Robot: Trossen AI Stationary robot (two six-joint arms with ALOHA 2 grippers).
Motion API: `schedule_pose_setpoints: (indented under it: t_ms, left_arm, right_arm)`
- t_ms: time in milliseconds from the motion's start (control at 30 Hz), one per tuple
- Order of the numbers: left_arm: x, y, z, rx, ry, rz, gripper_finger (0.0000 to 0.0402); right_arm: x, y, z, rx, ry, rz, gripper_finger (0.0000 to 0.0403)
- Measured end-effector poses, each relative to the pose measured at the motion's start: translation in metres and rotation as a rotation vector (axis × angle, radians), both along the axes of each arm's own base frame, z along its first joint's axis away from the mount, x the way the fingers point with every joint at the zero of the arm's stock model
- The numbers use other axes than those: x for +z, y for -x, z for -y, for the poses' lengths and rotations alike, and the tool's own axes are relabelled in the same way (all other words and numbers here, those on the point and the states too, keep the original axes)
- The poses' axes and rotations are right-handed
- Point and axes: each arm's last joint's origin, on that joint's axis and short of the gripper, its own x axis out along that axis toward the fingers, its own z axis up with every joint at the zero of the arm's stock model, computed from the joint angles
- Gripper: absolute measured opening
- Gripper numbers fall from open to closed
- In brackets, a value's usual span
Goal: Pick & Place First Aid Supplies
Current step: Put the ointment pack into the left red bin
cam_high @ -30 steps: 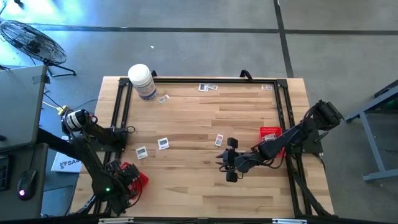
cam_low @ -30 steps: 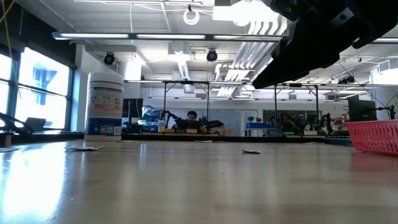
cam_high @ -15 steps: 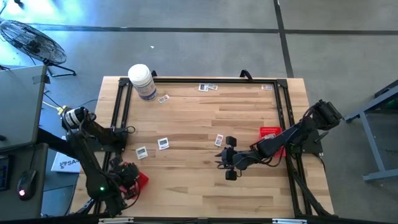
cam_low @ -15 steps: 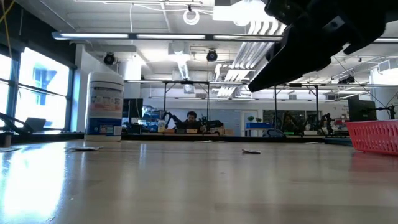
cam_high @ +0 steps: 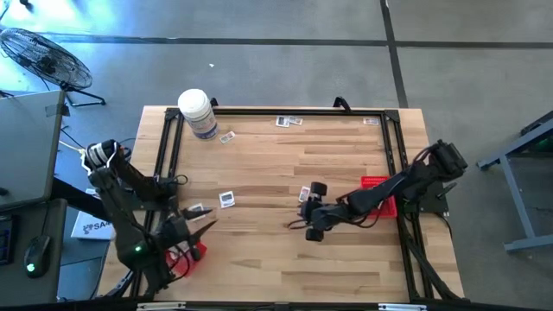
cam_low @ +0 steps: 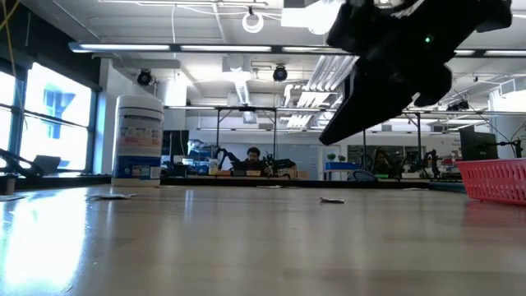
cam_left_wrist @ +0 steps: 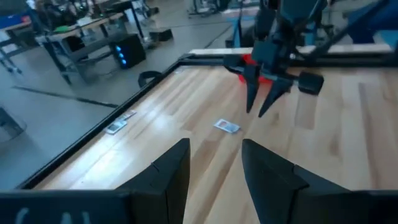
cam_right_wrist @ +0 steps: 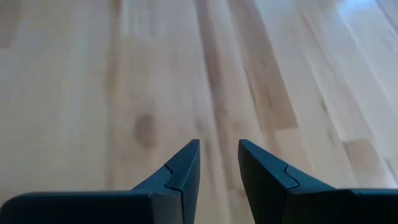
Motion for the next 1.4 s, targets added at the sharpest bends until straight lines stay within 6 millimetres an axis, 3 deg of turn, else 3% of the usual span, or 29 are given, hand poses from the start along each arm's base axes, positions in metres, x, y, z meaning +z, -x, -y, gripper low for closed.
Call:
schedule_pose_setpoints:
  t_ms: [167,333,967,1133,1400]
  left_arm:
    - [-0.017,-0.012,-0.007,0.06,0.043,0.0,0.0143]
    - [-0.03,-0.021,-0.018,0.121,0.053,-0.022,0.0143]
    - [-0.032,-0.052,-0.051,0.298,0.017,-0.094,0.0143]
    - [-0.033,-0.061,-0.064,0.366,0.054,-0.131,0.0143]
    - [-0.036,-0.088,-0.072,0.342,0.111,-0.239,0.0143]
  right_arm:
    - [-0.005,0.0,0.016,-0.029,-0.001,-0.075,0.0104]
    - [-0.005,0.0,0.019,-0.04,0.0,-0.084,0.0104]
    - [-0.019,0.012,0.016,-0.078,0.018,-0.089,0.0104]
    - [-0.026,0.016,0.016,-0.073,-0.015,-0.077,0.0124]
    - [-0.037,0.022,0.034,-0.139,-0.021,-0.091,0.0149]
